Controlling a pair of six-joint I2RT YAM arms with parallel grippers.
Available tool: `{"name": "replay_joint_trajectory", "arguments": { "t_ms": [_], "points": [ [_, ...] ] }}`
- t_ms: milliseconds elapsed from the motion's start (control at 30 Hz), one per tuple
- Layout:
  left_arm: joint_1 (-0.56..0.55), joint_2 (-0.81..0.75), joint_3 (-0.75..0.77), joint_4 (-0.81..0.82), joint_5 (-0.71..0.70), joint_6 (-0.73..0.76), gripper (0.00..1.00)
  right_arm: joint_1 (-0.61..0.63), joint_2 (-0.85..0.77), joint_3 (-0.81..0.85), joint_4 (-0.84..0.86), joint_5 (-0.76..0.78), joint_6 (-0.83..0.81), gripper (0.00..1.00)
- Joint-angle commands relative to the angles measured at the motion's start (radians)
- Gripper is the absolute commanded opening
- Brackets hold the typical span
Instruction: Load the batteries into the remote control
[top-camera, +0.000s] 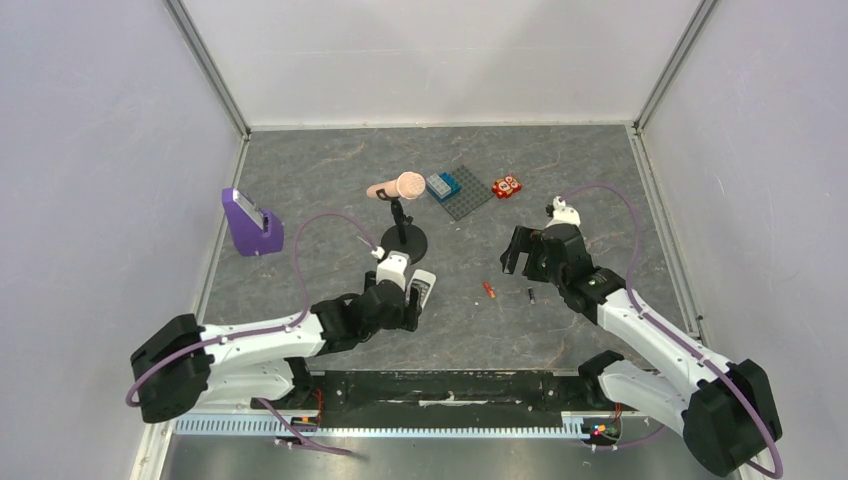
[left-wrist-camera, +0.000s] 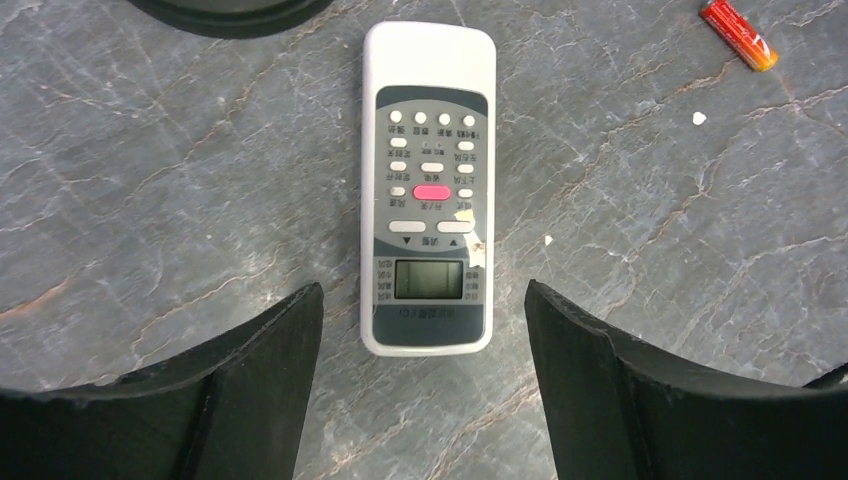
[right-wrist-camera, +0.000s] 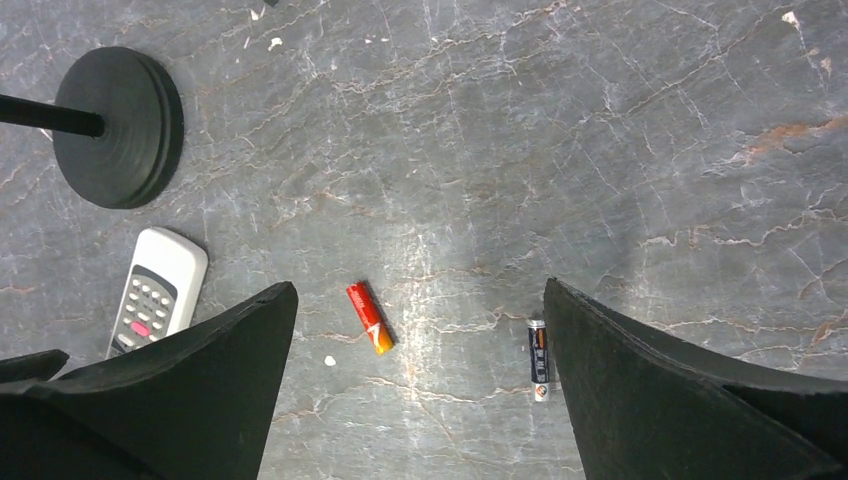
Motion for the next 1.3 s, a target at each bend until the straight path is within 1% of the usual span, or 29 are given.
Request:
{"name": "replay_joint_trajectory", "arguments": {
  "t_ms": [0,167,300,467,567,633,667,800,867,967,1000,1133,1200,1267],
  "points": [
    [-0.016,0.074,-0.008,0.178,-0.043,-0.003,0.80,-0.003,-0.031,-0.024,0.039,0.000,-0.022,0.97],
    [-0.017,0.131,-0.015,0.247,-0.027,0.004,0.79,-0.003,-0.035,-0.045,0.038,-0.019,-0.021,0.97],
    [-0.018,0.201,0.013,0.228,-0.024,0.029,0.77,-0.003,-0.037,-0.054,0.038,-0.024,-0.021,0.97],
    [-0.016,0.267,0.038,0.182,-0.057,0.037,0.74,-0.003,-0.031,-0.055,0.039,-0.027,-0.024,0.96],
    [-0.017,0.282,0.039,0.182,-0.043,0.038,0.70,-0.003,-0.029,-0.057,0.039,-0.032,-0.022,0.96],
    [-0.018,0.282,0.038,0.179,-0.030,0.039,0.62,-0.003,-0.028,-0.057,0.039,-0.034,-0.021,0.96],
    [-0.016,0.280,0.037,0.179,-0.026,0.039,0.57,-0.004,-0.027,-0.057,0.039,-0.036,-0.021,0.96],
    [-0.017,0.228,0.037,0.159,-0.003,0.039,0.29,-0.002,-0.026,-0.055,0.057,-0.080,-0.026,0.96],
    [-0.017,0.177,0.046,0.140,0.015,0.051,0.18,-0.002,-0.027,-0.051,0.077,-0.136,-0.037,0.96],
    [-0.017,0.087,0.070,0.123,0.064,0.096,0.06,-0.003,-0.019,-0.030,0.110,-0.271,-0.058,0.96],
    [-0.017,0.057,0.078,0.094,0.091,0.124,0.04,-0.002,-0.013,-0.021,0.121,-0.315,-0.059,0.96],
    [-0.016,-0.054,0.099,0.083,0.186,0.234,0.02,-0.002,0.024,0.028,0.168,-0.525,-0.025,0.96],
    [-0.017,-0.079,0.119,0.062,0.208,0.286,0.02,-0.001,0.039,0.054,0.204,-0.625,0.014,0.96],
    [-0.016,-0.089,0.145,0.043,0.222,0.338,0.02,0.002,0.048,0.075,0.226,-0.673,0.047,0.96]
  ]
}}
